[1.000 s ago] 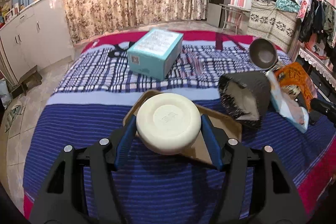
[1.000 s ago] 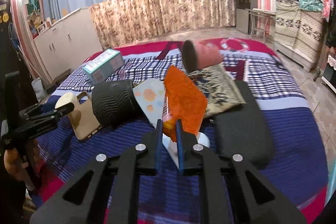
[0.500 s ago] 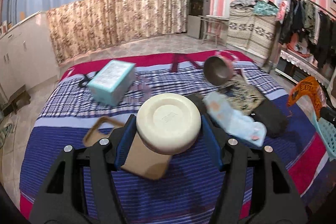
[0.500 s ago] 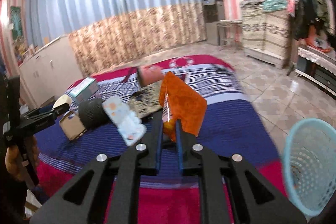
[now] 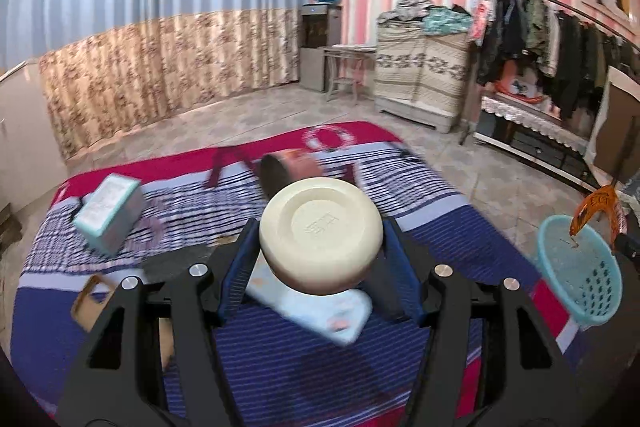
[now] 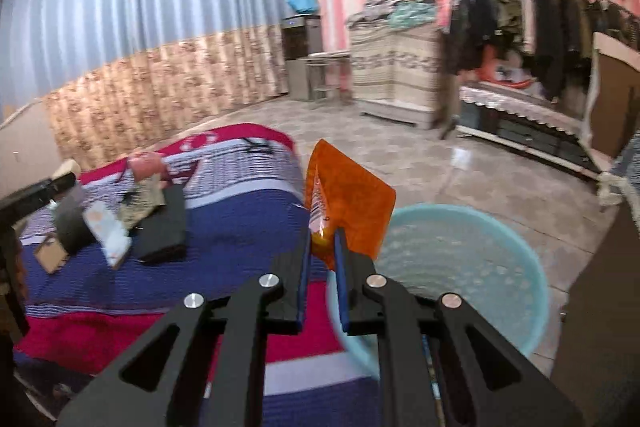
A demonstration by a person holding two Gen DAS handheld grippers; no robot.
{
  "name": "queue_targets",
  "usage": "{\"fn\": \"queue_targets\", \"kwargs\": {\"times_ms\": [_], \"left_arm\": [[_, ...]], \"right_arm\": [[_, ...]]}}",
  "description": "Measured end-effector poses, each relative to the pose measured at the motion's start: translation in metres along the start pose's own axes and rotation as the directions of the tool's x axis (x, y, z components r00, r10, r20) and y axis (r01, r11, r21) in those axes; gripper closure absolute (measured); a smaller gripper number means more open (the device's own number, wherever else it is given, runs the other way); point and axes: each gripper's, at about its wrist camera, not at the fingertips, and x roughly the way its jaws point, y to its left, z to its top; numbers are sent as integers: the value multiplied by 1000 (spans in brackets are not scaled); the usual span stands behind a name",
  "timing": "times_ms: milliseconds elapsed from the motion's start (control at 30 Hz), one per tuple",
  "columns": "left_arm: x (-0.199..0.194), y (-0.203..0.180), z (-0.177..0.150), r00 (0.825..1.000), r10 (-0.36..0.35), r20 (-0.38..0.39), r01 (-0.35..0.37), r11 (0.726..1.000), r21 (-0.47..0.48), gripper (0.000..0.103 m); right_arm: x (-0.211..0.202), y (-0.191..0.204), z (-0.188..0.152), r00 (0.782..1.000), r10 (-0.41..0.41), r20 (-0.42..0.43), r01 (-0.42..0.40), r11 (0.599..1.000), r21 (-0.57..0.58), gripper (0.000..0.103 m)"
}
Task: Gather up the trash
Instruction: 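Carry the white lid and orange mesh bag over the basket and open both tools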
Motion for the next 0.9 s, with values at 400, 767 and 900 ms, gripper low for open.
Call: {"fn": "queue_targets", "kwargs": {"times_ms": [400,767,900], "left_arm": [[13,-121,3,990,-141,17,138,984,116,43],[17,-211,-13,968,-250,-6,244,940,238,43],[28,-237,-24,958,-283,-42,283,920,270,43]], "right_arm": [[3,-64,-3,993,-116,-9,116,993,21,91],[11,-91,-5,988,-147,-49,150,987,63,91],[13,-101,-8,988,-140,-65,146,984,98,91]]}}
